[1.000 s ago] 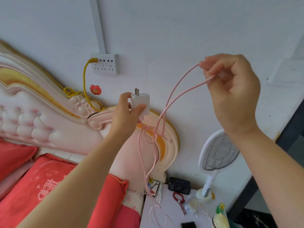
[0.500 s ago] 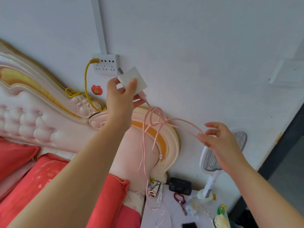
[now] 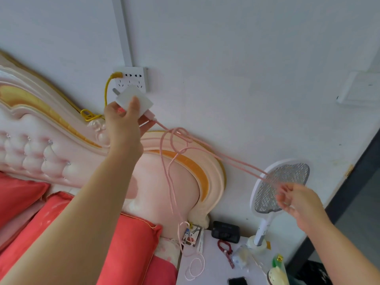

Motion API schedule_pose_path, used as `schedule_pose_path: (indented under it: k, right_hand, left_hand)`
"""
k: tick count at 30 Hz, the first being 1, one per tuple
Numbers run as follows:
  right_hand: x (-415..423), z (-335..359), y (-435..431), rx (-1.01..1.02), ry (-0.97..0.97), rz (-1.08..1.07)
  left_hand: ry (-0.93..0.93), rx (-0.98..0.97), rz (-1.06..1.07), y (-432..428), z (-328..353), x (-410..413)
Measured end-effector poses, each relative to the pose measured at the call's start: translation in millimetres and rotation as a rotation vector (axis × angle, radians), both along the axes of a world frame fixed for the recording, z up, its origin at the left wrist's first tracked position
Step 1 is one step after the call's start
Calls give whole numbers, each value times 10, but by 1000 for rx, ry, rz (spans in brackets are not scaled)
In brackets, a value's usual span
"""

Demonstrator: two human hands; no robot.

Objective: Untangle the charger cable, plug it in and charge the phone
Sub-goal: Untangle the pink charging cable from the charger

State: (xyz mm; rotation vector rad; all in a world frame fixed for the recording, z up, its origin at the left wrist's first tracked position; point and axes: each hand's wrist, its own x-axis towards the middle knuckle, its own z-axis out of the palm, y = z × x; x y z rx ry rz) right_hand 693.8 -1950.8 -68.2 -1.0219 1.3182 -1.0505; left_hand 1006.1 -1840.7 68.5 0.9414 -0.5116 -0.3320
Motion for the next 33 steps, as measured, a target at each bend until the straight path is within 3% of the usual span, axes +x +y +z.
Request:
schedule_pose_path:
  k: [4,14,16,19,21,25,31,33]
  right_hand:
    - [17,-299,93,71,93,79]
    - [665,-32,211,-279,708,742]
    - [728,82,230,-331,572,714]
    - [826,393,265,-329,145,539]
    - [930,608,318,-305,20,582]
    - [1154,848,454,-511,374,648]
    - [1127,873,481,-683,485,545]
    - [1055,861,475,-701,442,535]
  left_hand:
    - [-28,-9,-55,-13,39,-87]
    - [-150,17,-185,-83,154,-435]
    - [-166,37,-185,-83,144,-447]
    - [-176,63,-191,-87,108,-466]
    - [-173,61,-203,-97,88,-496]
    - [-167,57,-217,-131,75,-550]
    - [-170,73,-208,-139,2,-465]
    - [-136,77,-187,-138,-24,-395]
